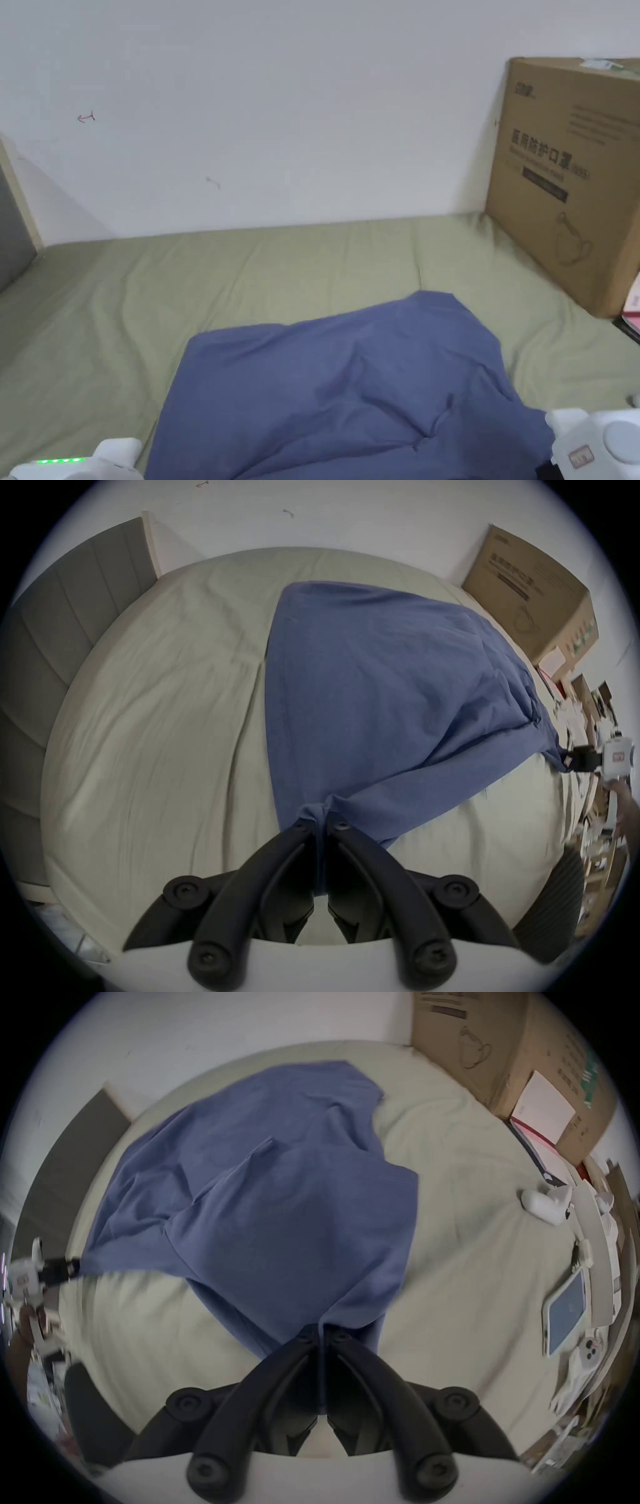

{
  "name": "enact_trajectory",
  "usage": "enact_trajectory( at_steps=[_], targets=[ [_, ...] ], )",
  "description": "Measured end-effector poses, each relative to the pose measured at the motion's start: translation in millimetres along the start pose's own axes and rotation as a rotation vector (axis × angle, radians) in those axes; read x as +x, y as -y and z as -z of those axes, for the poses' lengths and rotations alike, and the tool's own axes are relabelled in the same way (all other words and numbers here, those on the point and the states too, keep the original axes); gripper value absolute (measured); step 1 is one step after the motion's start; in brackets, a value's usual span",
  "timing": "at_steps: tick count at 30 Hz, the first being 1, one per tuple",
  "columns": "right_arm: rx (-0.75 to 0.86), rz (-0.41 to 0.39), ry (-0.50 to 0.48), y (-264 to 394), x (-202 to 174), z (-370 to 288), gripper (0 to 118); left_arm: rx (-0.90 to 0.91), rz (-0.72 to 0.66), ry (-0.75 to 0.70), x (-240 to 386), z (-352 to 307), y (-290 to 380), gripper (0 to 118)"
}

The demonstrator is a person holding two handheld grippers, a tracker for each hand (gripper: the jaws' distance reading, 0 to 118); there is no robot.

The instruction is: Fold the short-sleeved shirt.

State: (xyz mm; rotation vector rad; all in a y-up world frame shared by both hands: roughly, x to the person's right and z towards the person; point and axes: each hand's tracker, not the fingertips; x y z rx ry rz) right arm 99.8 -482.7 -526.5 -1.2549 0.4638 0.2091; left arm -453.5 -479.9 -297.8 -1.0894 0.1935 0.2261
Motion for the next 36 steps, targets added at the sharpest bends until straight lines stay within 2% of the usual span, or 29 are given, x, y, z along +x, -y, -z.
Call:
enact_trajectory(
  at_steps=[4,12,14,19,20,21,22,23,24,25,26,30,32,34,36],
  targets=[
    [-0.100,-0.087,0.020,36.9,-3.6,-12.1,1,-0.048,0.036,0.009,-1.3,-17.8,35.1,5],
    [-0.238,-0.173,0.031,85.5,-4.5,-35.6,1,-0.054,0.008,0.056,-14.1,-56.0,78.6,5],
    [-0.250,-0.163,0.023,92.2,-2.3,-35.3,1,-0.052,0.006,0.068,-15.4,-62.5,83.9,5],
    [-0.268,-0.072,0.025,100.3,-0.6,-34.6,1,-0.071,-0.026,0.081,-14.6,-66.3,95.0,6],
    [-0.266,-0.044,0.012,101.8,0.2,-35.3,2,-0.058,-0.024,0.082,-14.2,-65.1,97.2,12],
    [-0.249,-0.020,0.004,103.8,0.4,-36.6,4,-0.037,-0.018,0.077,-13.9,-66.2,98.9,26],
    [-0.225,-0.007,0.009,106.0,1.3,-37.8,18,-0.023,-0.013,0.063,-13.6,-67.7,100.0,52],
    [-0.200,0.009,0.023,109.0,2.2,-39.9,45,-0.011,-0.014,0.049,-14.7,-68.8,101.8,71],
    [-0.176,0.024,0.044,112.1,2.9,-41.7,78,-0.003,-0.021,0.049,-17.1,-68.7,104.6,92],
    [-0.163,0.027,0.067,115.4,4.8,-42.6,105,0.004,-0.033,0.060,-20.2,-69.7,106.7,114],
    [-0.146,0.036,0.084,119.0,4.9,-44.4,108,0.006,-0.046,0.066,-22.1,-70.3,108.9,118],
    [-0.003,0.101,0.074,122.9,0.8,-67.1,108,0.082,-0.086,0.077,-15.9,-88.4,110.5,118],
    [0.096,0.108,0.083,120.0,-7.1,-81.2,108,0.162,-0.088,0.104,-5.3,-100.8,104.8,118],
    [0.248,0.114,0.100,115.9,-18.0,-96.5,108,0.249,-0.068,0.127,9.6,-115.6,100.7,117],
    [0.502,0.099,0.022,121.6,-35.3,-121.7,106,0.388,-0.044,0.137,30.9,-136.0,99.6,108]
  ],
)
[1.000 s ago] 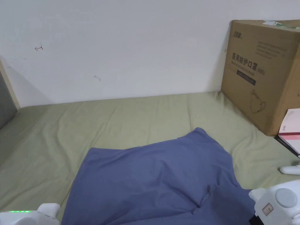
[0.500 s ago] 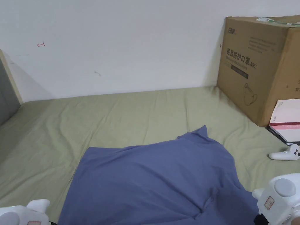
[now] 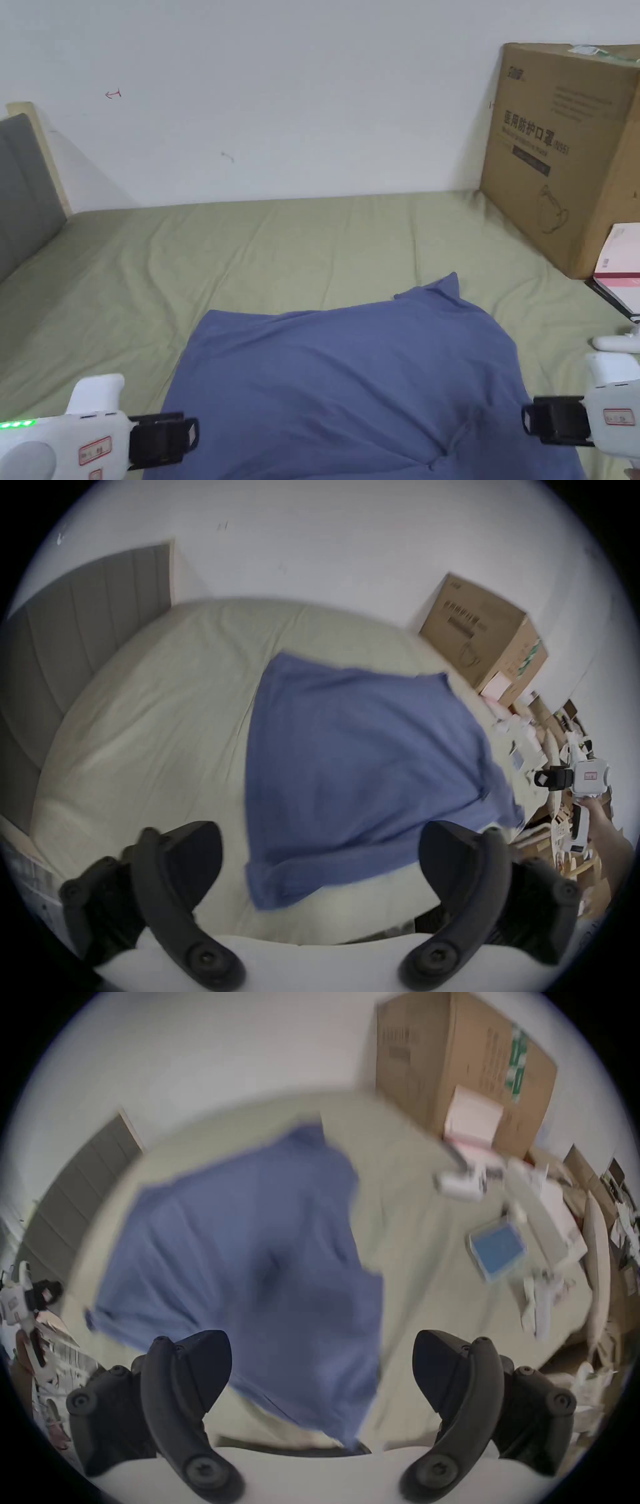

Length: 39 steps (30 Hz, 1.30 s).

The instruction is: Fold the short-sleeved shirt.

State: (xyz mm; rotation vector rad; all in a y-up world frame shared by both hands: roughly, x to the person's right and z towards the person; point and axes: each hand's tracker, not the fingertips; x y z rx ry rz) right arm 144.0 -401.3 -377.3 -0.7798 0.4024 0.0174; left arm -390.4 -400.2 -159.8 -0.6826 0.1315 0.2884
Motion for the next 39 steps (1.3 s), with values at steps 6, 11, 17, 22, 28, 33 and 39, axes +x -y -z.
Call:
enact_trajectory(
  at_steps=[6,11,17,22,28,33,39],
  targets=[
    [0.594,0.018,0.012,11.0,-57.0,-66.4,31,0.388,-0.017,-0.071,52.0,-34.0,3.2,2],
    [0.685,0.154,-0.036,15.6,-64.9,-74.2,4,0.595,-0.005,-0.153,74.1,-52.4,17.1,0],
    [0.631,0.141,-0.044,6.1,-56.8,-73.8,4,0.417,0.076,-0.153,62.6,-65.9,-17.7,0],
    [0.515,0.075,-0.104,6.6,-59.1,-66.2,4,-0.262,-0.139,-0.033,3.4,-11.7,-24.0,1],
    [0.420,0.068,-0.113,13.7,-57.7,-51.8,4,-0.406,-0.061,-0.241,-31.9,38.6,29.1,118],
    [0.355,0.078,-0.099,18.9,-55.2,-43.5,4,-0.441,-0.175,-0.261,-54.8,74.2,67.1,110],
    [0.308,0.088,-0.073,22.4,-52.5,-37.5,4,-0.439,-0.055,-0.319,-38.6,90.9,76.7,101]
  ],
)
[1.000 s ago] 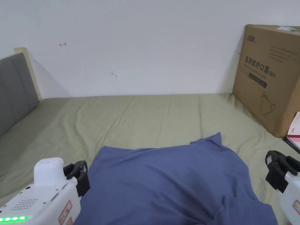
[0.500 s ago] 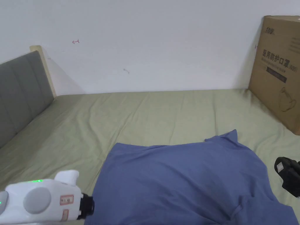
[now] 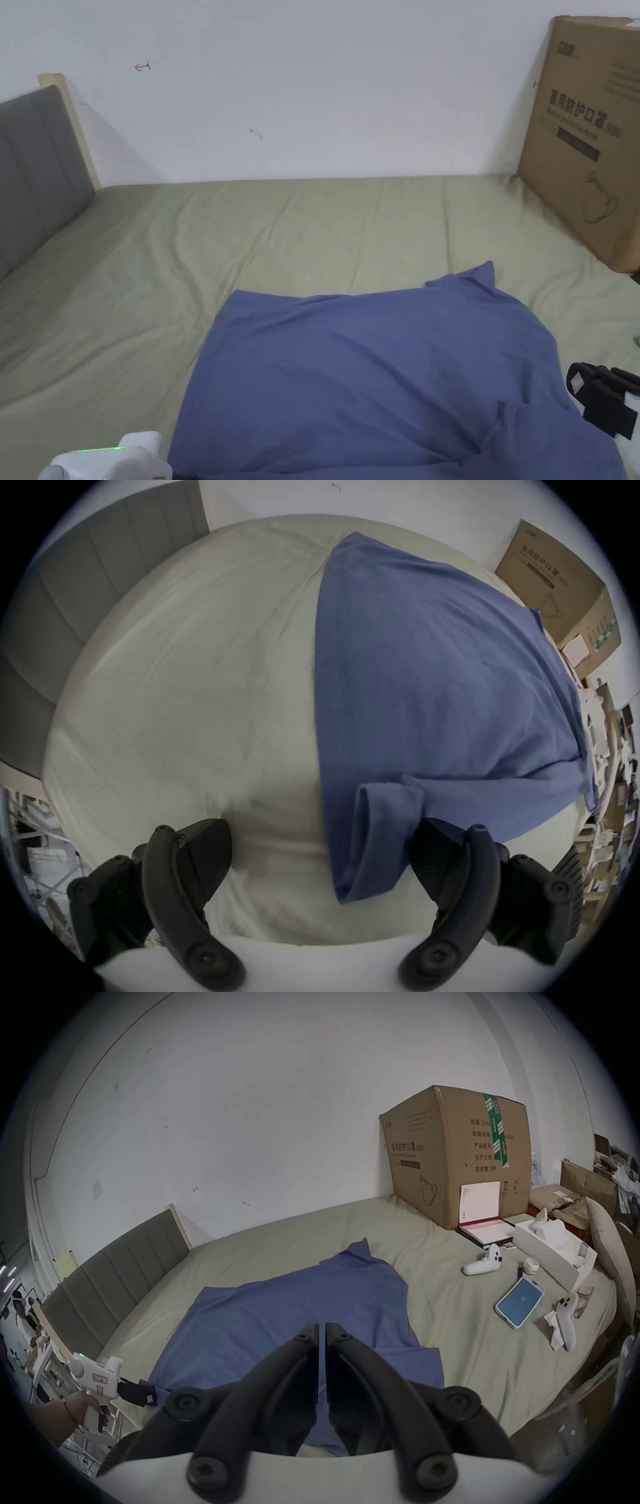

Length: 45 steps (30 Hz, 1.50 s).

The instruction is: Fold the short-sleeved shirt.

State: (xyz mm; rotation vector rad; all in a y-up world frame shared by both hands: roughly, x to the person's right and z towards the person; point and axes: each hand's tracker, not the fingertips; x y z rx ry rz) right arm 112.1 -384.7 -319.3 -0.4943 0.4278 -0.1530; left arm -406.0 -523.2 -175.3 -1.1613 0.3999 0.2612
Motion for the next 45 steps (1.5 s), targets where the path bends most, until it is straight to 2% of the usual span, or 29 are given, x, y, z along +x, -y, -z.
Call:
enact_trajectory(
  at_steps=[1,2,3,4,8,9,10,11,12,13,14,15,17,20,23,24,25,27,29,30,31,33,34,35,37,45],
  targets=[
    [-0.005,-0.006,0.003,0.9,1.4,0.5,4,0.026,0.021,-0.002,4.5,-13.1,-2.6,85],
    [-0.012,-0.014,0.006,2.2,2.8,-0.6,4,0.073,0.061,0.012,9.6,-22.0,-0.9,63],
    [-0.020,-0.024,0.012,3.0,5.0,0.4,4,0.099,0.072,0.057,14.5,-27.8,0.9,30],
    [-0.030,-0.033,0.018,3.7,7.4,1.9,4,0.116,0.073,0.107,17.3,-31.8,1.2,6],
    [-0.080,-0.065,0.035,5.1,19.0,9.7,6,0.124,-0.010,0.234,21.7,-46.6,-10.9,6],
    [-0.105,-0.059,0.032,5.6,23.9,13.1,11,0.141,-0.034,0.242,20.4,-54.3,-15.8,6],
    [-0.159,-0.039,0.019,7.2,29.4,16.7,41,0.157,-0.046,0.240,18.1,-58.0,-18.5,6],
    [-0.214,-0.007,0.016,8.8,36.6,21.7,80,0.165,-0.052,0.240,15.6,-62.5,-21.0,6],
    [-0.278,0.023,0.034,12.0,44.0,27.6,102,0.178,-0.045,0.237,13.4,-68.7,-23.5,6],
    [-0.341,0.048,0.062,17.0,51.9,34.0,110,0.184,-0.042,0.239,12.1,-74.7,-24.8,6],
    [-0.393,0.062,0.066,24.5,61.0,39.0,110,0.192,-0.037,0.236,10.9,-79.1,-25.5,6],
    [-0.390,0.092,0.061,29.8,69.8,40.3,118,0.200,-0.030,0.231,9.4,-82.8,-25.7,6],
    [-0.458,0.107,0.107,43.6,88.0,51.6,118,0.203,-0.024,0.210,6.5,-88.5,-26.0,6],
    [-0.641,0.082,0.199,70.2,112.0,63.4,118,0.179,-0.041,0.190,0.6,-87.8,-24.6,6],
    [-0.770,-0.083,0.241,86.3,113.0,71.0,108,0.135,-0.055,0.190,1.8,-83.5,-19.9,6],
    [-0.784,-0.138,0.227,91.4,109.5,71.4,100,0.115,-0.053,0.186,3.3,-80.8,-18.2,6],
    [-0.778,-0.149,0.193,93.3,106.3,70.1,86,0.100,-0.045,0.178,5.3,-78.7,-16.7,6],
    [-0.743,-0.110,0.193,86.5,98.0,62.3,73,0.070,-0.024,0.159,8.2,-71.4,-14.2,6],
    [-0.743,-0.095,0.184,81.9,95.7,62.0,52,0.054,-0.016,0.151,11.4,-67.0,-11.7,6],
    [-0.738,-0.095,0.174,78.3,95.3,57.5,34,0.050,-0.015,0.150,11.9,-65.1,-11.0,6],
    [-0.730,-0.080,0.139,77.4,94.1,57.6,25,0.046,-0.017,0.151,11.8,-64.0,-10.6,6],
    [-0.735,-0.109,0.153,74.6,94.3,56.7,12,0.043,-0.031,0.160,6.1,-58.7,-12.0,6],
    [-0.735,-0.112,0.135,70.5,94.2,50.2,10,0.048,-0.040,0.163,4.7,-59.6,-11.9,6],
    [-0.723,-0.081,0.087,66.2,94.4,47.0,10,0.063,-0.061,0.172,1.7,-63.2,-11.5,6],
    [-0.707,-0.086,0.111,56.5,94.3,40.9,9,0.080,-0.084,0.206,-3.1,-71.9,-11.4,6],
    [-0.586,0.007,0.049,-3.0,97.9,14.9,8,0.087,-0.107,0.292,-17.8,-97.8,-24.9,6]
  ],
)
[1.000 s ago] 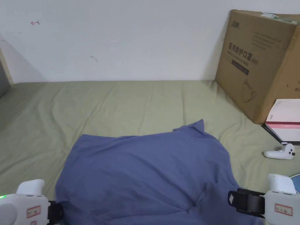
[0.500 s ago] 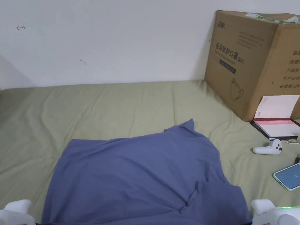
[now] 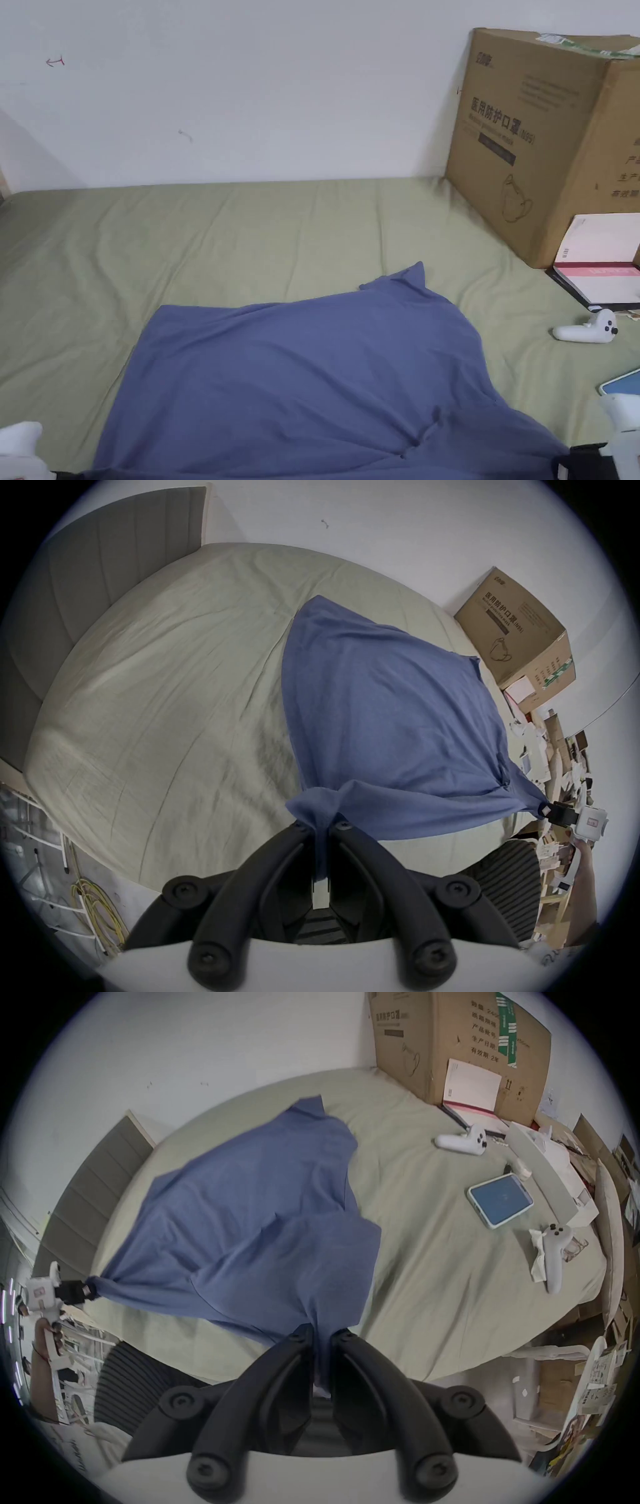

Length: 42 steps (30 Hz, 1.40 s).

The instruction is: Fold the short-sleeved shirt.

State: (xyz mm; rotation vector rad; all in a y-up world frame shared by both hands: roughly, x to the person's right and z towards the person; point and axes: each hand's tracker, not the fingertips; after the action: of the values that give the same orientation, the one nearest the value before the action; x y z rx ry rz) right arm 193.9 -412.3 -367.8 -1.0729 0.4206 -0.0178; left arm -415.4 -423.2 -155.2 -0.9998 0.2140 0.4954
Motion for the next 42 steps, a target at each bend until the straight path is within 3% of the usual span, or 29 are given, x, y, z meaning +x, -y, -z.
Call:
enact_trajectory(
  at_steps=[5,9,13,18,19,20,21,22,23,24,31,34,35,36,37,38,39,40,41,42],
  targets=[
    [0.030,0.064,-0.049,-54.0,0.2,1.0,8,0.030,-0.069,0.059,0.5,9.5,-48.1,6],
    [0.071,0.116,-0.056,-110.9,3.9,39.4,8,0.071,-0.100,0.066,3.4,43.6,-100.4,6],
    [0.076,0.147,-0.032,-162.2,1.8,94.9,8,0.085,-0.201,0.082,-1.9,91.4,-142.7,6],
    [0.066,0.184,0.032,-198.5,0.5,161.7,9,0.056,-0.177,0.061,-2.5,148.5,-172.0,9],
    [0.068,0.194,0.037,-200.3,-0.3,169.8,12,0.059,-0.179,0.062,-3.6,154.8,-173.5,24],
    [0.071,0.205,0.041,-200.3,-0.3,174.9,22,0.066,-0.186,0.062,-3.2,159.4,-172.4,45],
    [0.094,0.220,0.049,-199.0,-0.4,177.3,48,0.077,-0.195,0.048,-3.4,161.7,-171.8,69],
    [0.126,0.221,0.061,-197.7,-2.0,177.2,92,0.086,-0.199,0.042,-4.1,162.5,-170.8,101],
    [0.137,0.209,0.063,-194.9,-4.1,175.7,110,0.094,-0.198,0.045,-4.7,161.2,-168.2,116],
    [0.148,0.197,0.067,-191.1,-5.7,173.1,113,0.100,-0.195,0.049,-3.2,158.7,-164.6,118],
    [0.370,-0.018,0.068,-145.5,-40.9,99.9,113,0.291,0.090,0.004,32.4,97.0,-129.6,116],
    [0.531,-0.076,0.061,-110.1,-67.5,56.6,113,0.500,0.209,-0.043,53.5,55.3,-96.1,112],
    [0.604,-0.077,0.034,-96.2,-75.8,40.7,112,0.591,0.227,-0.060,59.7,40.3,-80.6,105],
    [0.653,-0.086,0.005,-83.9,-79.9,31.6,112,0.657,0.234,-0.065,63.9,28.3,-68.0,91],
    [0.698,-0.084,-0.022,-73.1,-83.2,23.5,109,0.692,0.231,-0.074,68.4,18.9,-56.9,63],
    [0.747,-0.079,-0.048,-60.9,-90.1,11.5,103,0.706,0.219,-0.076,72.2,10.5,-46.5,36],
    [0.775,-0.075,-0.059,-51.6,-96.1,2.5,84,0.712,0.207,-0.089,75.4,3.8,-37.1,12],
    [0.791,-0.074,-0.054,-44.4,-101.8,-4.0,33,0.713,0.201,-0.100,74.9,0.5,-32.5,3],
    [0.798,-0.069,-0.016,-38.9,-108.8,-5.4,0,0.721,0.198,-0.086,74.3,-5.7,-24.8,3],
    [0.792,-0.066,-0.006,-34.0,-111.0,-6.6,0,0.722,0.194,-0.077,73.7,-11.0,-19.5,2]
  ],
)
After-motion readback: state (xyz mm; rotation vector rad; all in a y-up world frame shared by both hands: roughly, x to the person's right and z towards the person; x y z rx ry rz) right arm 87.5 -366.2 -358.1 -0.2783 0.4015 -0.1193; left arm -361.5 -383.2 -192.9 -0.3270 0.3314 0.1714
